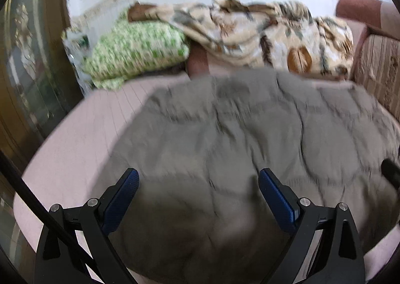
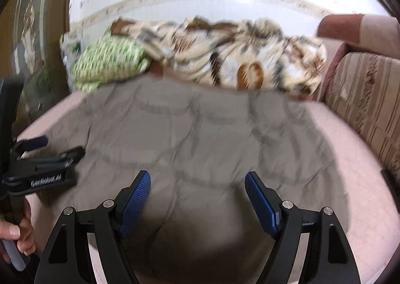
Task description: Fold large clothes
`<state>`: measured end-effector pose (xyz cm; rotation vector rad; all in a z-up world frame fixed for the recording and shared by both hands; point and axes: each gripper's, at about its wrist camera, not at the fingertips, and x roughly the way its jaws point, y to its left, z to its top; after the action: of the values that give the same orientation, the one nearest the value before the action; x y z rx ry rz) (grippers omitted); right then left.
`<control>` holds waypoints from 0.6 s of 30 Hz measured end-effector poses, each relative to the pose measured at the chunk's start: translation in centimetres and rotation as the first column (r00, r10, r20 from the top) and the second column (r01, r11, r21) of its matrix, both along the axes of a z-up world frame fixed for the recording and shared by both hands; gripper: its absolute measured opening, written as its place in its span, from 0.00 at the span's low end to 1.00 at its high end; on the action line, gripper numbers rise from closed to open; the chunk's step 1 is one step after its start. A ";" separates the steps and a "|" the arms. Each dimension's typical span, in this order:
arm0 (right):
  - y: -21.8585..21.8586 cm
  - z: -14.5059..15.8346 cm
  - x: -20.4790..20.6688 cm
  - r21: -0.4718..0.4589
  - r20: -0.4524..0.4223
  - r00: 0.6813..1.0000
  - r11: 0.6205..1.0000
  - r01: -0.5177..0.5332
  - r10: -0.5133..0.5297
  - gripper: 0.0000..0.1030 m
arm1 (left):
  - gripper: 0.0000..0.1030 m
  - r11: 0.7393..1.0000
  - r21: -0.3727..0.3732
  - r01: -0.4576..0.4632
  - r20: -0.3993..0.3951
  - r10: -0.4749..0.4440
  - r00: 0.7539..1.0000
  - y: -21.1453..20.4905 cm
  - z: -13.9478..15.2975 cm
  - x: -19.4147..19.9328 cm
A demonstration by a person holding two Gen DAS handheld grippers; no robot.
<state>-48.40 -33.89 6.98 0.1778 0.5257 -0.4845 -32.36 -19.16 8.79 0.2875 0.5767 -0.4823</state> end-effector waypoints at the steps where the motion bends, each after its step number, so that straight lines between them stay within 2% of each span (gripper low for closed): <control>1: -0.7 0.9 -0.2 -0.003 0.028 1.000 1.000 0.012 -0.012 0.80 | 0.93 1.000 -0.022 0.002 0.000 -0.002 1.000 -0.1 0.8 0.6; 3: -2.3 2.3 0.2 0.007 0.055 0.998 0.999 0.033 -0.034 0.80 | 0.93 1.000 -0.030 0.004 -0.025 -0.004 1.000 -1.0 1.9 2.7; 6: -5.9 3.8 1.9 0.032 0.051 0.994 0.995 0.095 -0.096 0.80 | 0.93 1.000 0.014 -0.002 -0.091 0.003 0.996 -3.2 2.3 7.1; 8: -8.6 4.2 3.8 0.070 0.020 0.993 0.990 0.118 -0.120 0.81 | 0.93 0.996 0.071 -0.049 -0.134 0.058 0.989 -4.2 1.5 10.1; 10: -11.0 4.0 5.1 0.098 -0.005 0.985 0.980 0.172 -0.173 0.82 | 0.93 0.994 0.098 -0.043 -0.211 0.063 0.975 -4.8 0.1 12.2; 12: -13.9 2.4 6.8 0.172 -0.099 0.977 0.964 0.204 -0.190 0.83 | 0.93 0.993 0.102 -0.067 -0.264 0.092 0.960 -4.8 -1.5 13.6; 13: -14.9 1.5 7.1 0.208 -0.113 0.975 0.955 0.211 -0.190 0.83 | 0.93 0.993 0.106 -0.061 -0.287 0.089 0.954 -5.0 -2.0 13.9; 16: -17.2 -2.1 8.4 0.290 -0.223 0.957 0.925 0.245 -0.183 0.85 | 0.95 0.990 0.135 -0.037 -0.282 0.074 0.957 -5.8 -2.6 13.8; 18: -17.4 -3.2 9.2 0.298 -0.268 0.950 0.924 0.240 -0.160 0.88 | 0.95 0.989 0.145 -0.033 -0.282 0.073 0.957 -6.0 -2.8 13.8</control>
<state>-39.23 -51.24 3.83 0.5019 0.8307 -0.6223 -18.59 -25.16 6.02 0.3366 0.9017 -0.4348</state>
